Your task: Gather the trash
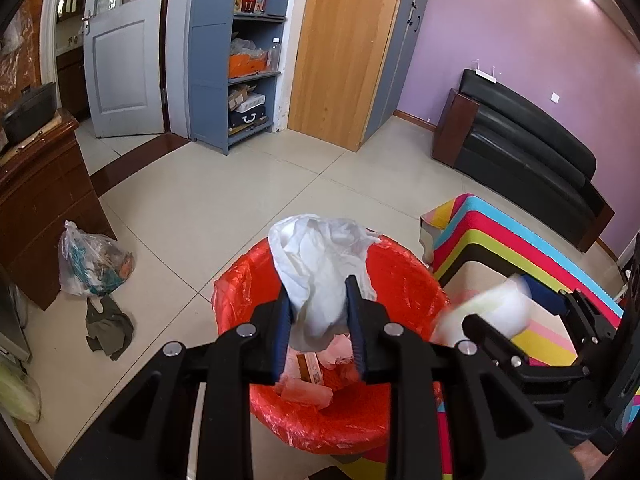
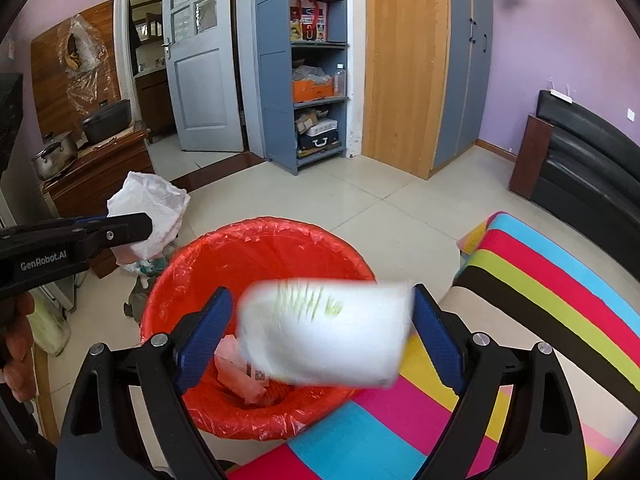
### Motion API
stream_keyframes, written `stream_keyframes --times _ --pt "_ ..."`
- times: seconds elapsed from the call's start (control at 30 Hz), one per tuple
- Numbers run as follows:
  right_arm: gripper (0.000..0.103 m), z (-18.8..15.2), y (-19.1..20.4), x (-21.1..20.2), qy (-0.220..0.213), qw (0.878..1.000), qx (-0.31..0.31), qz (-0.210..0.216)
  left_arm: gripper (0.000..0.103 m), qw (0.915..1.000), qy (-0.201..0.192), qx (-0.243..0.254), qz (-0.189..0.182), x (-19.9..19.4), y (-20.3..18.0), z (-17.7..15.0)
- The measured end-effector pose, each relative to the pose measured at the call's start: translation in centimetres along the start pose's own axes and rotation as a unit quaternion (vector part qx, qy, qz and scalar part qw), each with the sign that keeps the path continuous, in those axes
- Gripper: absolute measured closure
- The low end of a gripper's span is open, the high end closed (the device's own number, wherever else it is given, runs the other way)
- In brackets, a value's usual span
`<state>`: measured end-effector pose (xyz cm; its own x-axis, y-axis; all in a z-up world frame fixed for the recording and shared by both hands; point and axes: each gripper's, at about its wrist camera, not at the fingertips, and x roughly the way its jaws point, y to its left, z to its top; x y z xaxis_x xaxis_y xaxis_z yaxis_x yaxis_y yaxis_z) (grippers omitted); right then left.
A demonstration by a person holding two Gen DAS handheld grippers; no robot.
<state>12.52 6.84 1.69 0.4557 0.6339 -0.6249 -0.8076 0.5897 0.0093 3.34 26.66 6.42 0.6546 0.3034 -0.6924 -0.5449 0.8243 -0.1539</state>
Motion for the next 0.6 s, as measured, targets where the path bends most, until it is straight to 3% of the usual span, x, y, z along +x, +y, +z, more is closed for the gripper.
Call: stream_keyframes --times 0.2,0.3,0.43,0.6 --pt "0.019 0.0 0.1 1.0 0.004 1.000 0.000 0.003 0.075 1.0000 0.005 -0.007 -0.002 1.0 0.6 0.0" --pt "0.019 -0.1 0.1 1.3 0.007 1.000 0.001 0.002 0.054 0.9998 0.012 -0.014 -0.006 1.6 0.8 0.0" --pt "0.018 -0.1 -0.2 1.1 0.008 1.000 0.004 0.001 0.046 0.9998 0.006 -0.019 -0.007 1.5 0.9 0.2" --pt "0.018 -0.4 -1.0 0.4 0.008 1.000 0.016 -0.003 0.044 0.9999 0.010 -0.012 -0.007 1.1 0.5 -0.2"
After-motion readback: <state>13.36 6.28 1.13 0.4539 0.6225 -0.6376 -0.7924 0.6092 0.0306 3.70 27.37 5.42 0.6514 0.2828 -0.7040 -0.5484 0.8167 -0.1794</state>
